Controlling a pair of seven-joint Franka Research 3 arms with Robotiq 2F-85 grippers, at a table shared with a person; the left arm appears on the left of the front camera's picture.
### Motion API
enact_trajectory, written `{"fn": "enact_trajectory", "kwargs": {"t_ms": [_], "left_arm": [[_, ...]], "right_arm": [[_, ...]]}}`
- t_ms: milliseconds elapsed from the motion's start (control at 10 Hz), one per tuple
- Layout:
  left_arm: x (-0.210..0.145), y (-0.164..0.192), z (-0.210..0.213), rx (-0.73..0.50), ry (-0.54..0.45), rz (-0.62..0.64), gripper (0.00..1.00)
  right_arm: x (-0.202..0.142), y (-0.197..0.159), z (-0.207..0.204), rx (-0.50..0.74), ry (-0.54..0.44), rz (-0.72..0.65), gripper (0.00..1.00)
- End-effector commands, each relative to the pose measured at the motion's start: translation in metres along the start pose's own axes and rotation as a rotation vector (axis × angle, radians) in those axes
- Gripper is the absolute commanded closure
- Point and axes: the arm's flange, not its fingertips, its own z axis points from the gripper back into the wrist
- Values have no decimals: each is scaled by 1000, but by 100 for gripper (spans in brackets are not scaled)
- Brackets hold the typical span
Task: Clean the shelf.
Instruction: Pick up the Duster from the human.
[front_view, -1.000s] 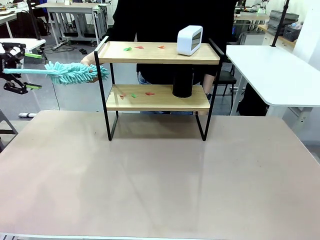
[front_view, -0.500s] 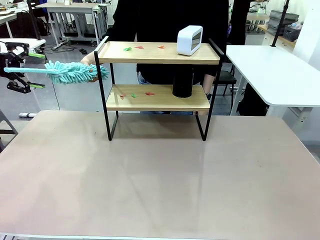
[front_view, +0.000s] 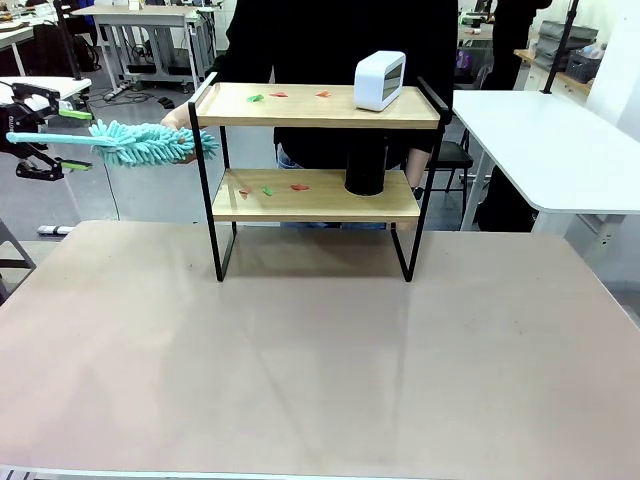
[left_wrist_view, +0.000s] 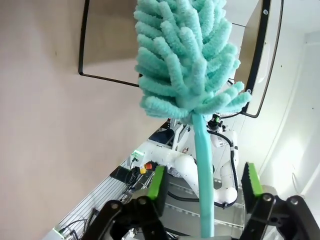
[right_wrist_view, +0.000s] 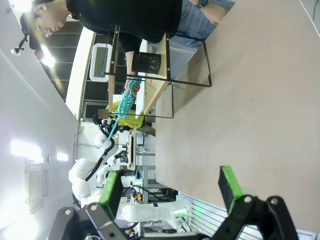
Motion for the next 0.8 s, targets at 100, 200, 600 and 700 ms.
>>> {"fn": "enact_trajectory", "kwargs": {"t_ms": [100, 200, 600, 700], "left_arm": [[-2, -7, 2, -16, -15, -11, 100], [-3, -7, 2, -15, -16, -10, 100], [-3, -7, 3, -21, -12, -14, 100], [-3, -7, 3, -22, -10, -15, 100]], "right_arm": [[3, 1, 0, 15, -11, 29, 0], [3, 1, 0, 15, -11, 29, 0], [3, 1, 0, 15, -11, 29, 0], [3, 1, 0, 15, -11, 29, 0]]}}
